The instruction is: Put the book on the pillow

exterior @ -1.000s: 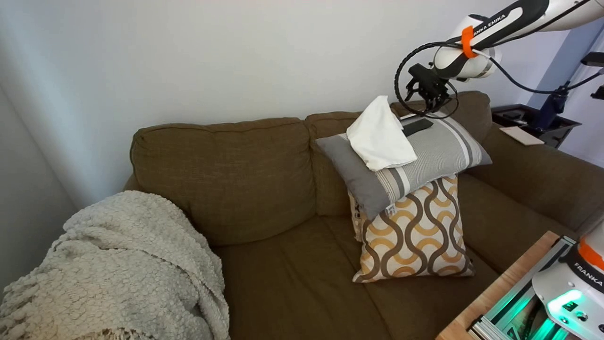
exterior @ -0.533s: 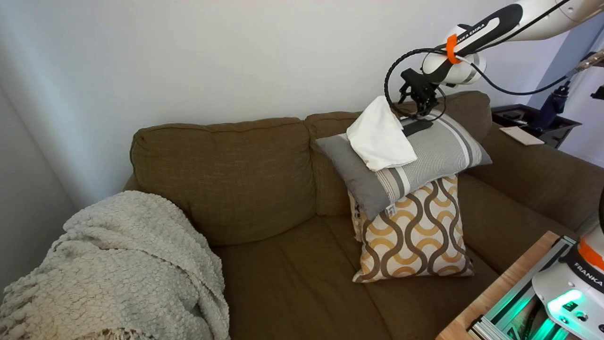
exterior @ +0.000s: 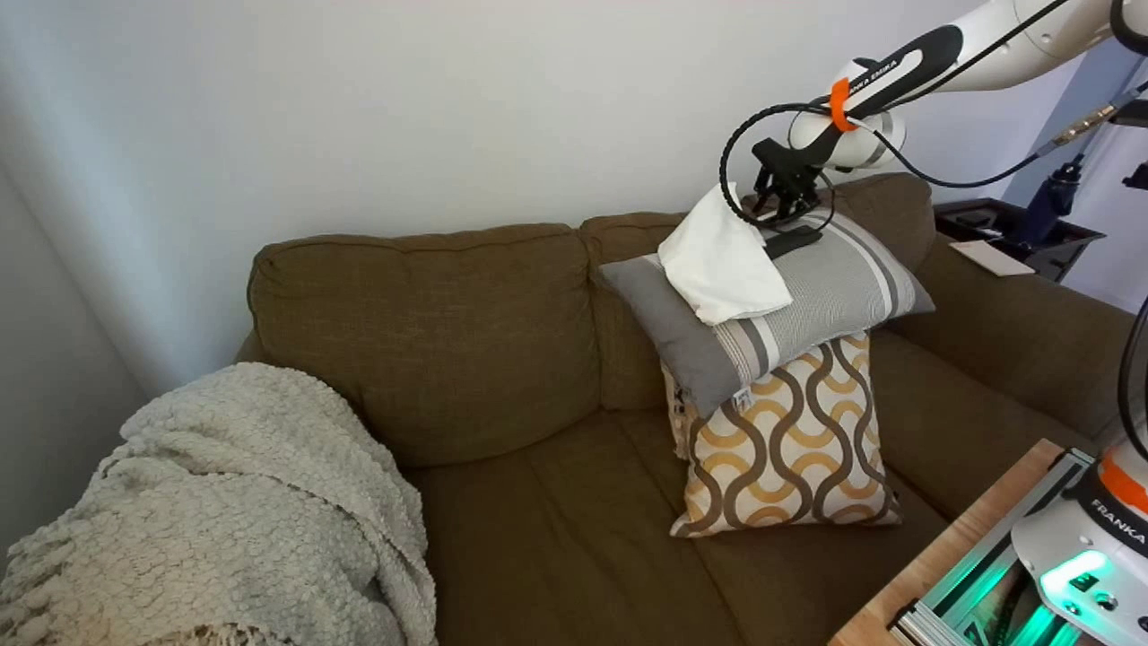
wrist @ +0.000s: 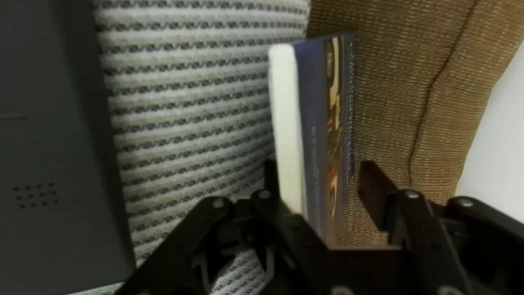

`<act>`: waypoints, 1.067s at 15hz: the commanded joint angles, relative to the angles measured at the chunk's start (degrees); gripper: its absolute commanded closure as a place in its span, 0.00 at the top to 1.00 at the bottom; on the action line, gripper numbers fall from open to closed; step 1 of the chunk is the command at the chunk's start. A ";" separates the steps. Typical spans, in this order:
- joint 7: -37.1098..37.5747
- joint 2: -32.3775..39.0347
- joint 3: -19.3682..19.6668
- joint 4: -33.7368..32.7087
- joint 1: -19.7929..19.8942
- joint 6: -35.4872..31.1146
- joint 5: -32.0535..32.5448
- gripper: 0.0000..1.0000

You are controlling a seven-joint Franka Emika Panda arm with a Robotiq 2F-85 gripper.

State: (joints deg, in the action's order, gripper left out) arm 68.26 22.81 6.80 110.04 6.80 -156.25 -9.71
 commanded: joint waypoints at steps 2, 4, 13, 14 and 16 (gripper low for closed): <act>-0.67 0.82 1.55 -1.23 -0.91 0.56 -1.52 0.16; -0.43 -0.45 2.10 -0.71 -1.19 0.56 -1.13 0.02; -2.21 -16.76 3.35 8.25 -0.78 -6.07 -1.91 0.03; -4.27 -19.38 2.52 10.00 -0.05 -7.10 -3.36 0.03; -12.49 -26.27 0.03 15.69 1.41 -10.05 -11.48 0.03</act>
State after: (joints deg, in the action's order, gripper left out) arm 65.30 7.48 9.71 115.60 6.30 -162.41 -12.15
